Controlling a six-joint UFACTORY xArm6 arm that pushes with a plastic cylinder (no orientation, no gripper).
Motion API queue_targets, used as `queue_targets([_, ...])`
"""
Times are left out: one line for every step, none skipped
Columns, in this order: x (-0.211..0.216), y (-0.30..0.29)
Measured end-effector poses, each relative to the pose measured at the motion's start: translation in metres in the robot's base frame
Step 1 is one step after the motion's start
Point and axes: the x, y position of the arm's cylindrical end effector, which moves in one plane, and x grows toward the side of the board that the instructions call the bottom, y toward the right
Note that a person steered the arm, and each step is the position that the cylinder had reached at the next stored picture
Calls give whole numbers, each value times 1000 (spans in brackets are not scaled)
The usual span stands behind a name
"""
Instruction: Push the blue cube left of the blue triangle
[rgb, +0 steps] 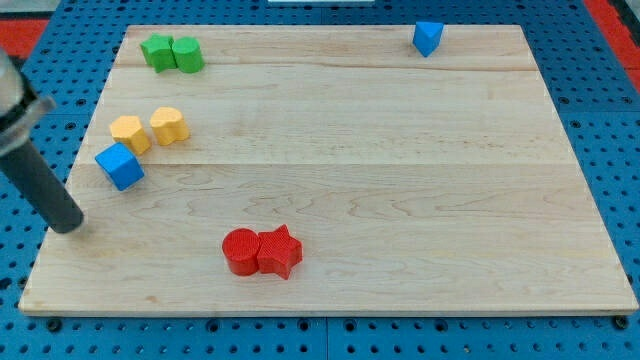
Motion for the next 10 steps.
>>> queue_targets([-33, 4])
queue_targets([-87, 75])
queue_targets([-128, 166])
queue_targets([-142, 247])
queue_targets([-177, 305])
queue_targets([-221, 360])
queue_targets([-243, 383])
queue_targets([-231, 365])
queue_targets([-241, 346])
queue_targets([-262, 344])
